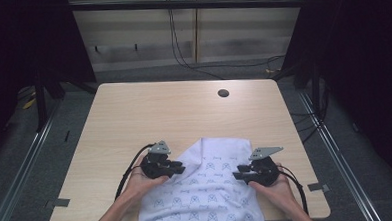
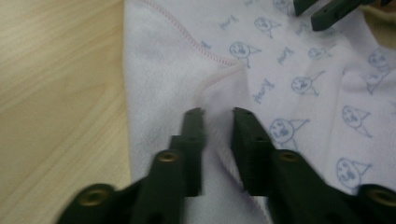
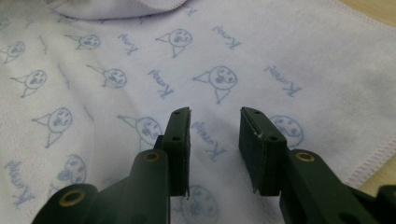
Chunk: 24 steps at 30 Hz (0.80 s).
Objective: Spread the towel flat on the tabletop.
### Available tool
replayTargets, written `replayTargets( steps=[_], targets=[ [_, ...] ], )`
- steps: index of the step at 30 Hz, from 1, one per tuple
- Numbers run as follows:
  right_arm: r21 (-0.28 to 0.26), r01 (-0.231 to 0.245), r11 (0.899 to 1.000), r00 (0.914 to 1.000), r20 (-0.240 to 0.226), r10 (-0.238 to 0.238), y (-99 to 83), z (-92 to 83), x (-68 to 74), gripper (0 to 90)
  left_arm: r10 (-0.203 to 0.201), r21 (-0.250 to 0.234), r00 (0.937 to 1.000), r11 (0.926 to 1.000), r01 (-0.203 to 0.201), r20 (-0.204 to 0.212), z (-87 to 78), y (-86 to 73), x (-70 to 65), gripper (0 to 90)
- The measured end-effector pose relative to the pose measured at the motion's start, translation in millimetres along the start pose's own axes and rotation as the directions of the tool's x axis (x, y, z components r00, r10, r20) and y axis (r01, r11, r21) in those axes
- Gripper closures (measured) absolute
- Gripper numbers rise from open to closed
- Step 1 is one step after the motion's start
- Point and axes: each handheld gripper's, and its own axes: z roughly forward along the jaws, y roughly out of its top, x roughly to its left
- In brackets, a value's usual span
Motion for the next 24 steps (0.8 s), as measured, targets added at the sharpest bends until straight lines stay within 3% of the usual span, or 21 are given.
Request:
replayTargets(
  steps=[1, 4, 7, 11, 12, 14, 15, 16, 19, 20, 21, 24],
  targets=[
    [-0.001, 0.001, 1.000, 1.0000, 0.001, -0.001, 0.1, -0.6, 0.6, 64.5, 0.006, -0.006, 0.9998, 1.0000, -0.006, -0.019, -0.9, -1.7, 1.0, 89.7],
    [-0.010, 0.004, 1.000, 1.0000, 0.003, -0.004, 0.3, -3.0, 0.7, 64.5, -0.016, -0.059, 0.9983, 0.9982, 0.013, -0.057, -17.3, 0.1, 8.8, 90.0],
    [-0.017, -0.002, 1.000, 1.0000, 0.002, 0.002, 0.0, -3.6, -1.7, 64.4, -0.074, -0.135, 0.9945, 0.9888, 0.064, -0.075, -35.6, -1.8, 22.4, 90.0],
    [-0.010, -0.005, 1.000, 1.0000, 0.008, 0.005, 0.2, -2.5, -3.4, 64.4, -0.101, -0.159, 0.9895, 0.9838, 0.084, -0.103, -46.7, -4.8, 32.7, 90.0],
    [-0.008, -0.010, 1.000, 0.9999, 0.011, 0.010, 0.5, -2.4, -3.3, 63.9, -0.121, -0.181, 0.9884, 0.9782, 0.103, -0.092, -53.4, -4.7, 38.0, 90.0],
    [-0.011, -0.011, 1.000, 0.9999, 0.013, 0.011, 0.6, -2.6, -3.8, 63.6, -0.120, -0.175, 0.9906, 0.9787, 0.107, -0.065, -51.5, -3.9, 35.7, 86.0],
    [-0.011, -0.011, 1.000, 0.9998, 0.016, 0.011, 0.7, -2.7, -4.3, 63.2, -0.128, -0.160, 0.9900, 0.9801, 0.117, -0.059, -46.6, -3.1, 33.2, 73.6],
    [-0.017, -0.013, 1.000, 0.9998, 0.015, 0.013, 0.7, -2.2, -5.1, 62.8, -0.114, -0.136, 0.9919, 0.9851, 0.105, -0.056, -40.3, -1.9, 30.0, 67.3],
    [-0.014, -0.019, 1.000, 0.9996, 0.019, 0.019, 1.1, -1.5, -5.9, 61.9, -0.068, -0.082, 0.9970, 0.9946, 0.065, -0.037, -21.7, 2.6, 21.0, 64.2],
    [-0.014, -0.019, 1.000, 0.9996, 0.019, 0.019, 1.1, -1.5, -5.9, 61.9, -0.068, -0.082, 0.9970, 0.9946, 0.065, -0.037, -21.7, 2.6, 21.0, 61.6],
    [-0.019, -0.019, 1.000, 0.9997, 0.014, 0.019, 1.1, -2.3, -5.0, 61.5, -0.035, -0.062, 0.9993, 0.9975, 0.034, -0.012, -14.6, 5.3, 15.9, 60.1],
    [-0.021, -0.014, 1.000, 0.9998, 0.013, 0.014, 0.7, -4.4, -4.1, 61.4, -0.023, -0.052, 0.9997, 0.9984, 0.022, -0.004, -9.1, 7.3, 10.8, 54.8]
  ],
)
